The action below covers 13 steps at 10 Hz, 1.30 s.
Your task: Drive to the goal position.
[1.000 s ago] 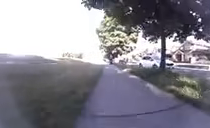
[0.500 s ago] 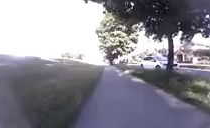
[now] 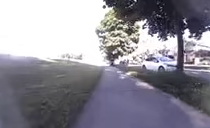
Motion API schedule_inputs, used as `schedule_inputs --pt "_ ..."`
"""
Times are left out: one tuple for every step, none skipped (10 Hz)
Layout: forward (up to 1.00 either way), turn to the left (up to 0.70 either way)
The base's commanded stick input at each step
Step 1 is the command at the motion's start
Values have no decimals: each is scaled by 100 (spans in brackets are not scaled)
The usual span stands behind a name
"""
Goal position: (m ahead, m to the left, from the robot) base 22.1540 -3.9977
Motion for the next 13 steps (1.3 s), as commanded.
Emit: schedule_inputs --pt "100 0" --pt "100 0" --pt "100 0" --pt "100 0" --pt "100 0" --pt "100 0" --pt "100 0" --pt "100 0" --pt "100 0" --pt "100 0" --pt "100 0" --pt "100 0" --pt "100 0"
